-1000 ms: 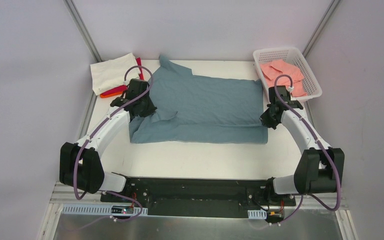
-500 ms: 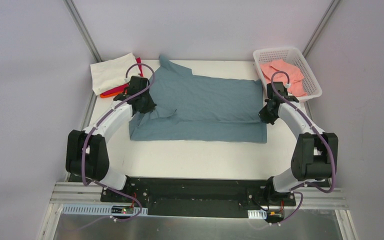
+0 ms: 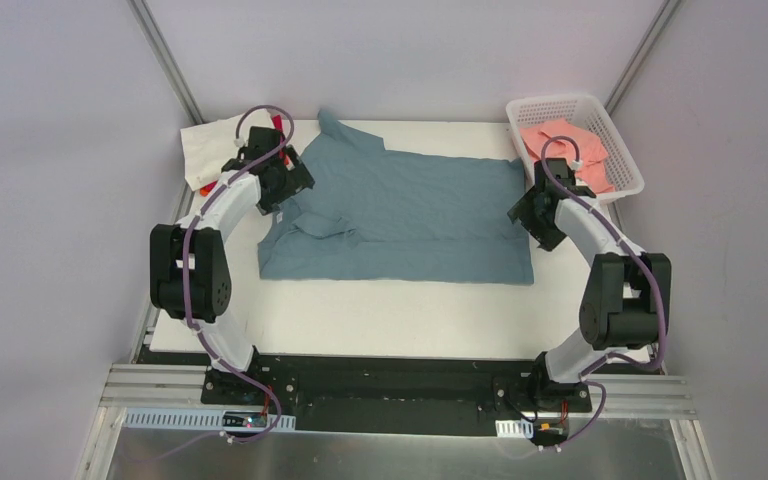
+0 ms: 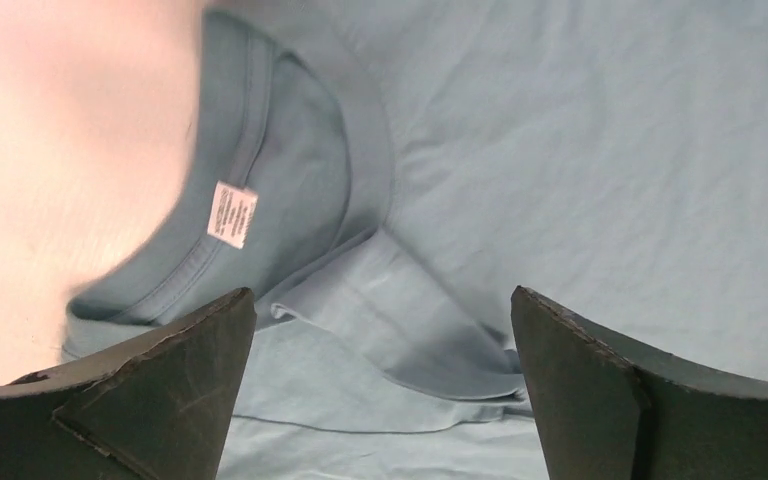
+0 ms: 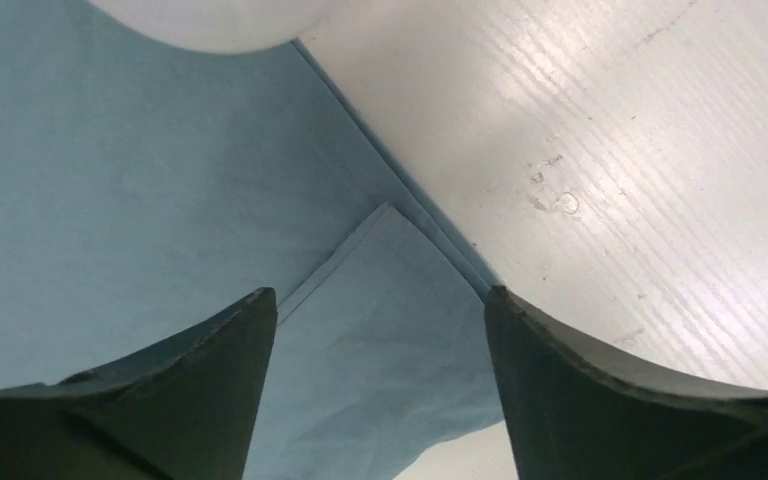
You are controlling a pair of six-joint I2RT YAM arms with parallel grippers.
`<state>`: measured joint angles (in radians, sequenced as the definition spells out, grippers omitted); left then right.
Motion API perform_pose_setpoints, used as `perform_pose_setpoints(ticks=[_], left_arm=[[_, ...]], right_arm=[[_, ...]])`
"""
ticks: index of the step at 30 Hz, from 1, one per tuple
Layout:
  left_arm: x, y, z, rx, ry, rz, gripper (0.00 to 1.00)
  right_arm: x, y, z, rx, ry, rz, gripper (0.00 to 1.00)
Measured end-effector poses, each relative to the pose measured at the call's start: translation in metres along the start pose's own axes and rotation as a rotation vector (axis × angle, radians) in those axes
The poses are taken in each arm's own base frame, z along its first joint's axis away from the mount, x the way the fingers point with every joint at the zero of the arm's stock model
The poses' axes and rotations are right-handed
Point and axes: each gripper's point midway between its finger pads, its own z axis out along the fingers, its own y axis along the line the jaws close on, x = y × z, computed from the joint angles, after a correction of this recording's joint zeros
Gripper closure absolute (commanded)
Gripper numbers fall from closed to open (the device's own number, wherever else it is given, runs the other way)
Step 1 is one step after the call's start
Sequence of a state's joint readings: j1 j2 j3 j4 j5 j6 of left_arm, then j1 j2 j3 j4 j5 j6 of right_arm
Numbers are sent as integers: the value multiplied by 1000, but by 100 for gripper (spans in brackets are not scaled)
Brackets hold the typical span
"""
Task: Fold and stack the t-shirts
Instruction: Fold the flattened tshirt in 1/3 of the way
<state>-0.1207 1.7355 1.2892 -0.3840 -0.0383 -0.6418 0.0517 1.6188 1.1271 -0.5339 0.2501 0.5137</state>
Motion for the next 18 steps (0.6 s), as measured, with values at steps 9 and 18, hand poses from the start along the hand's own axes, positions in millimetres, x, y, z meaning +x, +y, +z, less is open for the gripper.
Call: perform_pose_setpoints(ticks=[9, 18], left_arm=[[-5, -21, -45, 142, -17, -7, 1], [108, -26, -48, 191, 220, 113, 0]], right_arm=[[2, 2, -62, -171, -95, 12, 1], [94, 47, -58, -395, 145, -150, 1]])
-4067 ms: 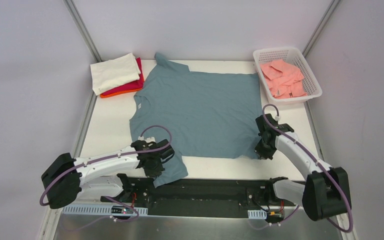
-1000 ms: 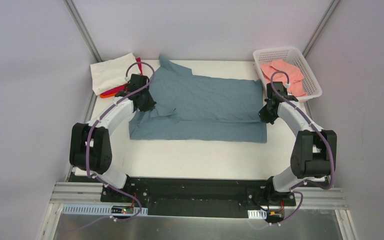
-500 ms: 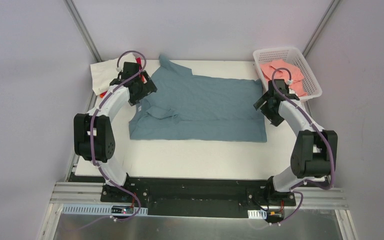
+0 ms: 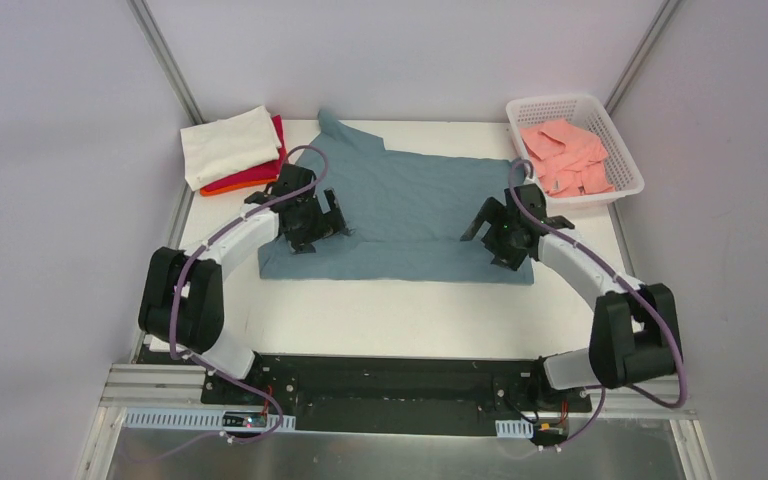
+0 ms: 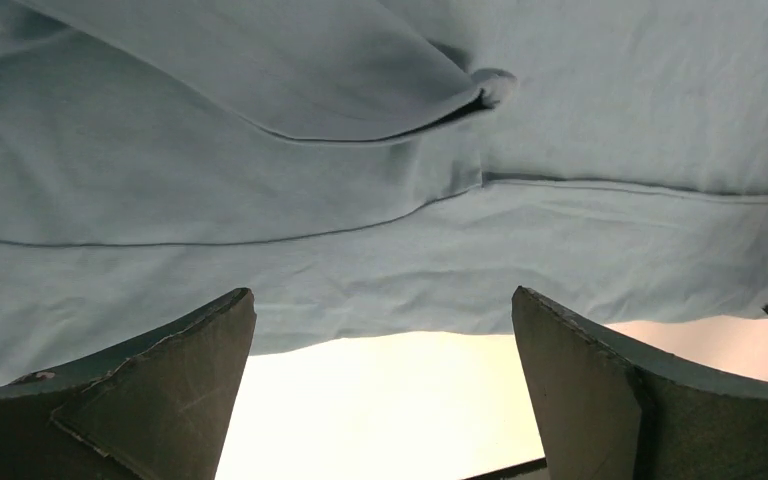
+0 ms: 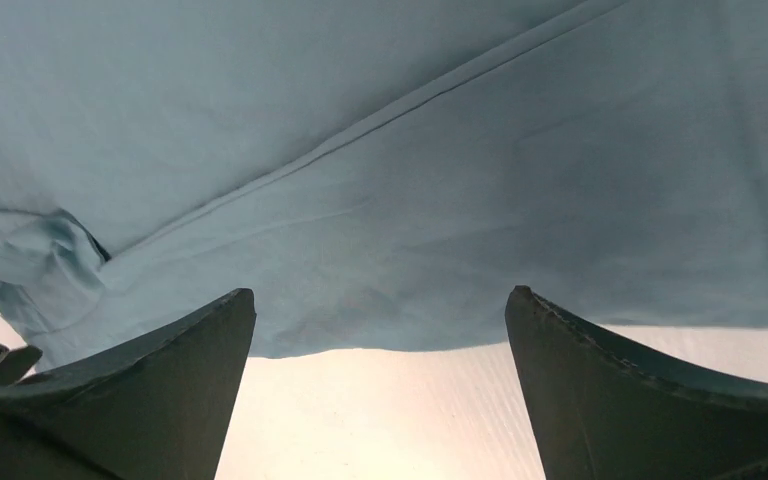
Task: Fold and stack the t-shirts
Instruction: Fold the flattened tshirt in 1/3 of the way
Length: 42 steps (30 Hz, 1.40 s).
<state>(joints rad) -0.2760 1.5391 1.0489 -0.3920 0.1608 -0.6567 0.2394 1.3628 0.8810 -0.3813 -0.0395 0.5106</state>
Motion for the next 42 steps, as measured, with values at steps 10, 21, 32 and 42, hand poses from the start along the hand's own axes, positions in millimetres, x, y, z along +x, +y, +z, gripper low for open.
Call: perform_pose_setpoints(ticks=[10, 21, 32, 42], left_arm=[[4, -4, 44, -6, 11, -16, 0], [-30, -16, 66, -5, -78, 2, 0], [-84, -41, 98, -7, -164, 104, 0], [-139, -75, 93, 51, -298, 223, 0]], right_arm=[[27, -3, 41, 22, 126, -32, 1], [28, -6, 46, 32, 130, -55, 1], [25, -10, 46, 47, 116, -70, 1], [23, -12, 46, 57, 104, -77, 1]])
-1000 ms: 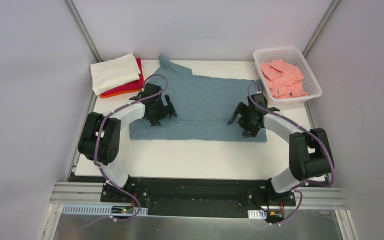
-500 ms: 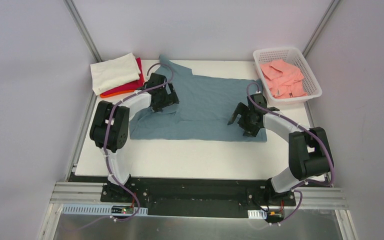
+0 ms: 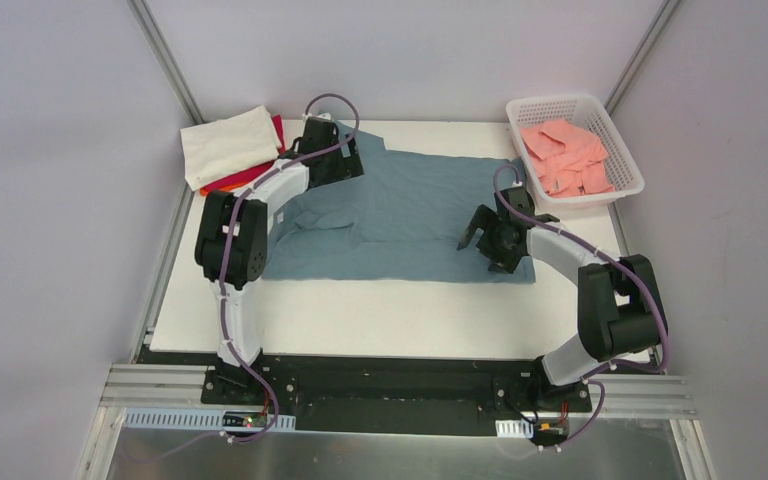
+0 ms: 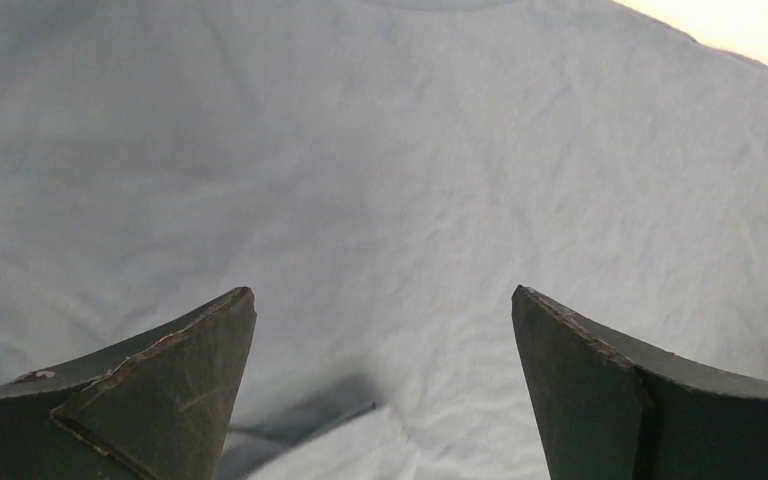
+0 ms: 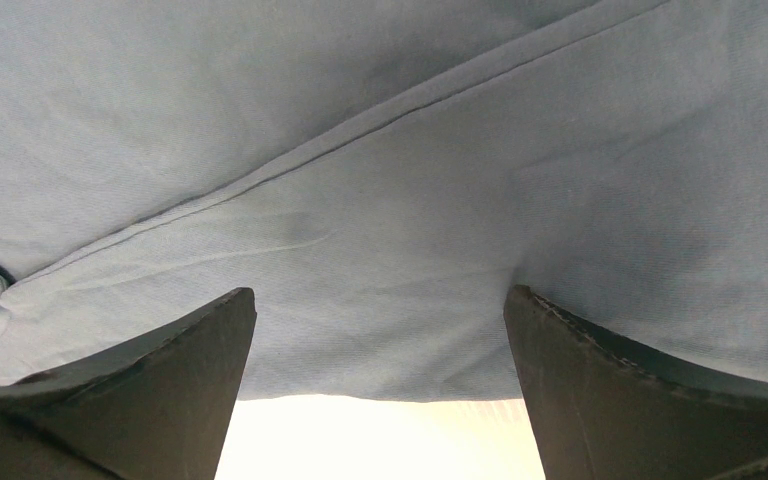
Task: Fold and stack the t-shirts
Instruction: Fold the flattened tshirt in 1/3 of the way
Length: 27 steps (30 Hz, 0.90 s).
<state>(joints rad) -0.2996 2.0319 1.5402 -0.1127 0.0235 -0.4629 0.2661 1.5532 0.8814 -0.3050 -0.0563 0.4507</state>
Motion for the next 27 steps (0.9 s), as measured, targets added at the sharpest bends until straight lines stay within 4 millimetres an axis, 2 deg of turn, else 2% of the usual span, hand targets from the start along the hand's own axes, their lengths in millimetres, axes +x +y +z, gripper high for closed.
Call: perform_pose_setpoints(ticks=[2, 7, 9, 13, 17, 22, 27], left_arm=[[10, 6, -13, -7, 10, 0, 0], [51, 26, -62, -28, 57, -31, 0], [65, 32, -75, -30, 66, -60, 0], [98, 44, -90, -36, 104, -119, 0], [120, 56, -91, -67, 137, -146, 0], [110, 60, -81, -97, 89, -146, 0], [86, 60, -50, -135, 33, -133, 0]], right_arm=[[0, 0, 0, 2, 1, 0, 1], [0, -1, 0, 2, 2, -6, 1], [0, -1, 0, 2, 2, -7, 1], [1, -1, 0, 2, 2, -8, 1], [1, -1, 0, 2, 3, -10, 1], [1, -1, 0, 2, 3, -11, 1], [1, -1, 0, 2, 3, -12, 1]])
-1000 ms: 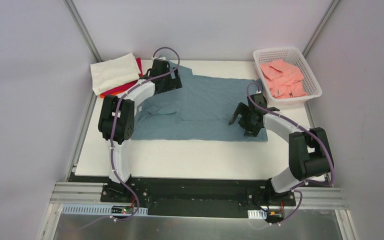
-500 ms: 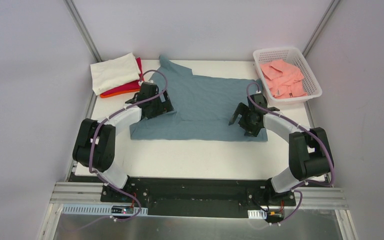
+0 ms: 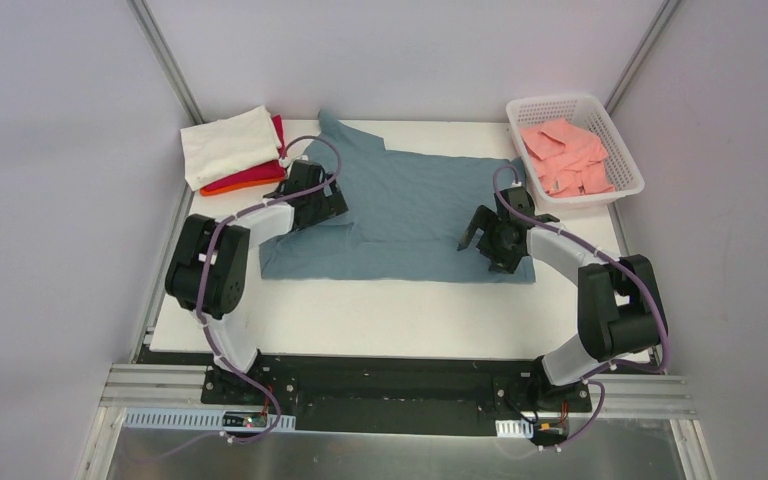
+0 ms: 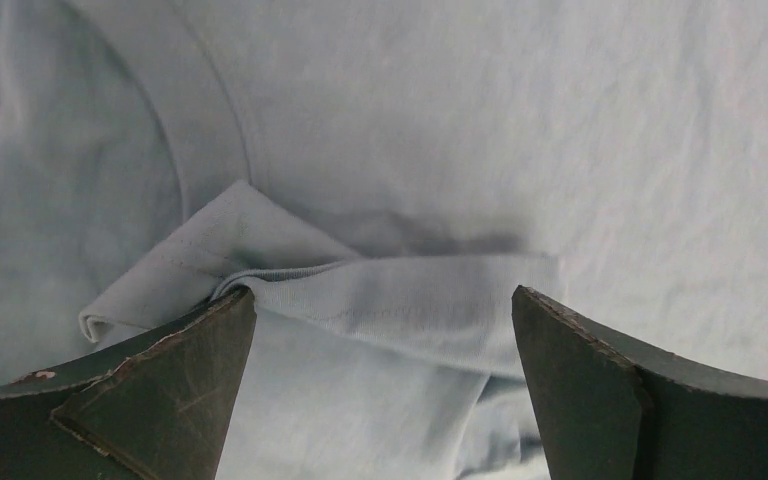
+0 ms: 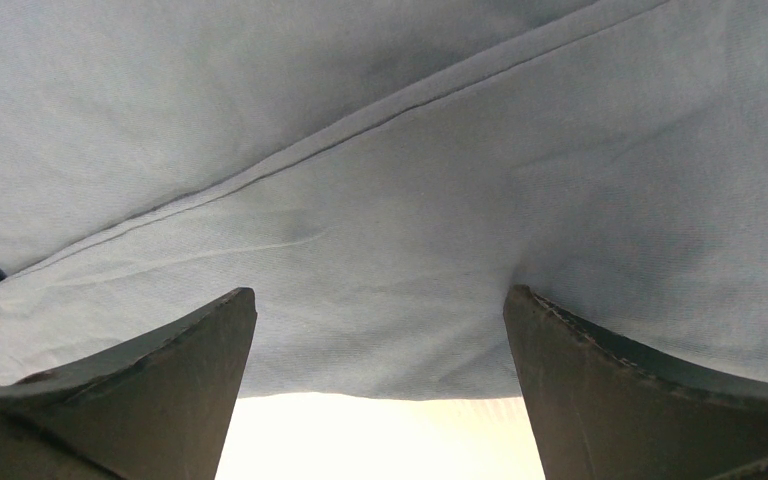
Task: Fold and stack the t-shirts
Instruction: Fold the flattened tshirt in 1/3 of the way
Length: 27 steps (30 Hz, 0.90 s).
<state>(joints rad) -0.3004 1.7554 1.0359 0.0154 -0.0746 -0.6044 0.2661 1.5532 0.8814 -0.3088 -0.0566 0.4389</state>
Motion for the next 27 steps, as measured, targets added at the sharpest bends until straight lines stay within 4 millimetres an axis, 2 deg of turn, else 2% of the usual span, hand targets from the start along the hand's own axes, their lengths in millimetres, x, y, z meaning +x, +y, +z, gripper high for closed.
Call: perform_pose_setpoints(ticks=[7, 12, 17, 19, 22, 24, 27], left_arm=[[-27, -16, 27, 7, -50, 28, 0], [-61, -41, 49, 45, -115, 60, 0], [-98, -57, 56, 64, -190, 88, 0], [-117, -68, 55, 78, -221, 94, 0], [-132, -73, 47, 92, -251, 100, 0], [-131, -73, 41, 96, -246, 101, 0], [-111, -60, 21, 91, -199, 102, 0]], right_arm=[[0, -1, 0, 2, 0, -4, 1], [0, -1, 0, 2, 0, -6, 1], [0, -2, 0, 8, -3, -7, 1], [0, -2, 0, 9, -4, -7, 1], [0, -4, -1, 16, -7, -8, 1], [0, -5, -2, 19, -9, -8, 1], [0, -6, -6, 22, -12, -9, 1]])
